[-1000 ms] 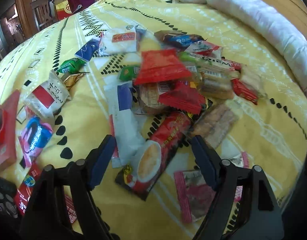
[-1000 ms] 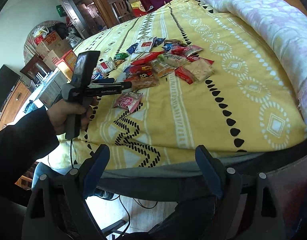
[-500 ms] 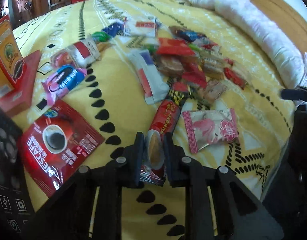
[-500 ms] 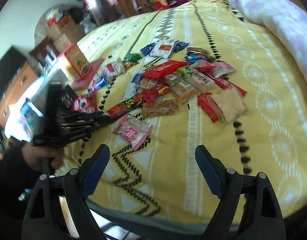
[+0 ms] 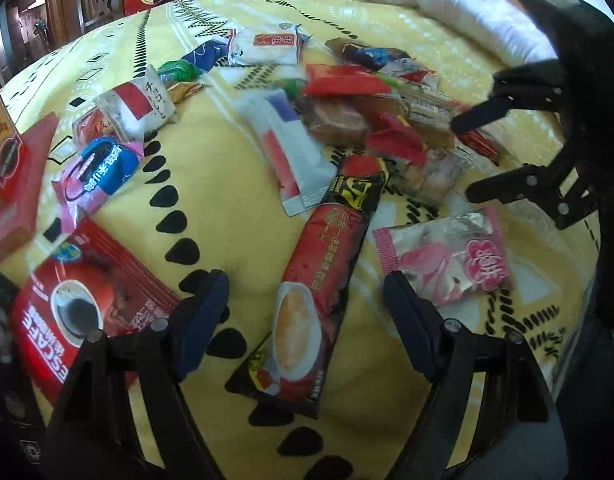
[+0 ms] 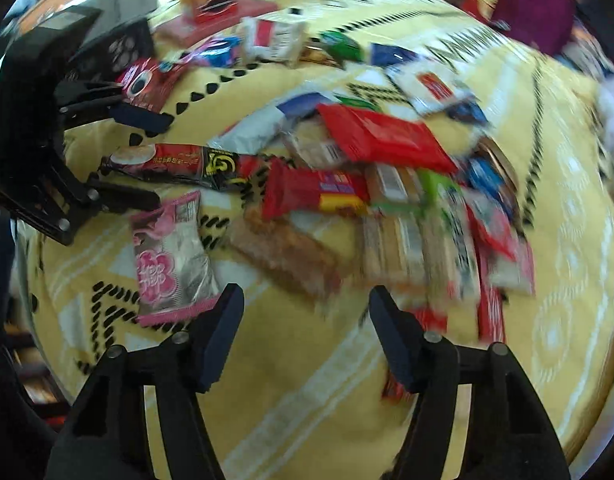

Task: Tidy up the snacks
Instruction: 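Grasp the red coffee stick with the left tool while the right tool grasps the clear biscuit bag, then carry the coffee stick and biscuit bag over the glass bowl with both tools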

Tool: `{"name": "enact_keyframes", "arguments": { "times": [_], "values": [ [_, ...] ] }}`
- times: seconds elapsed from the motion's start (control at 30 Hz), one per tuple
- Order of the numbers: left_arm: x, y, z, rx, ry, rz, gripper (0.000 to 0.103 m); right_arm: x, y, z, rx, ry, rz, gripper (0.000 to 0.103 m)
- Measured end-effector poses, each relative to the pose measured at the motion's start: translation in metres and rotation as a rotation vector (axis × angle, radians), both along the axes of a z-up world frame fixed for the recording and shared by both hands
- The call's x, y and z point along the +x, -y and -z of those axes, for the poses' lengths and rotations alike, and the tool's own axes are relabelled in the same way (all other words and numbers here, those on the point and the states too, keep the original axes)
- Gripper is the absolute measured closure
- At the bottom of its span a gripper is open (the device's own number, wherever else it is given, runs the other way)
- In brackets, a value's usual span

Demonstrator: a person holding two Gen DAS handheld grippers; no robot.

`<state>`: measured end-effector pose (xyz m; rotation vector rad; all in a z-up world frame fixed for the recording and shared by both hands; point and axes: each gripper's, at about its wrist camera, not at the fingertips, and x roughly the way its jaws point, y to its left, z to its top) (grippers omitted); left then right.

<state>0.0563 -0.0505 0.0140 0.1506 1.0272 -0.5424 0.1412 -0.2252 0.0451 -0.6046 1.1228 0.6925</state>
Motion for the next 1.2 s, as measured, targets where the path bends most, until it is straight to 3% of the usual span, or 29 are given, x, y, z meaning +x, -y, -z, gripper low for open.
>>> {"name": "enact_keyframes", "arguments": {
  "times": [0.17,0.3,0.33,0.37,0.53,0.73,0.93,1.1,1.2],
  "values": [
    [0.006,0.006,0.003,0.017,-0.003,-0.015,0.029,0.017,-0.009,0.010,0.025,0.017,-0.031,0.033],
    [0.008,0.000,0.001,-0.011,-0.022,-0.050,0.064,0.019,-0.016,0.019,0.030,0.015,-0.032,0.033],
    [0.006,-0.002,0.000,-0.015,-0.028,-0.060,0.068,0.019,-0.016,0.019,0.033,0.019,-0.020,0.037],
    [0.004,-0.003,-0.001,-0.016,-0.033,-0.066,0.069,0.021,-0.014,0.020,0.053,-0.028,0.016,0.049],
    [-0.011,-0.008,-0.012,-0.029,-0.037,-0.101,0.084,-0.006,-0.006,0.008,0.143,0.004,0.118,0.060],
    [-0.026,-0.020,-0.054,-0.058,0.041,-0.178,0.088,-0.044,0.013,-0.033,0.301,0.061,0.324,0.065],
    [-0.057,-0.032,-0.122,-0.074,0.219,-0.226,0.089,-0.079,0.027,-0.087,0.509,0.150,0.580,0.065],
    [-0.073,-0.056,-0.163,-0.057,0.325,-0.287,0.089,-0.098,0.007,-0.129,0.625,0.210,0.632,0.066],
    [-0.084,-0.080,-0.183,-0.049,0.358,-0.338,0.089,-0.101,-0.014,-0.150,0.635,0.228,0.606,0.066]
  ]
}}
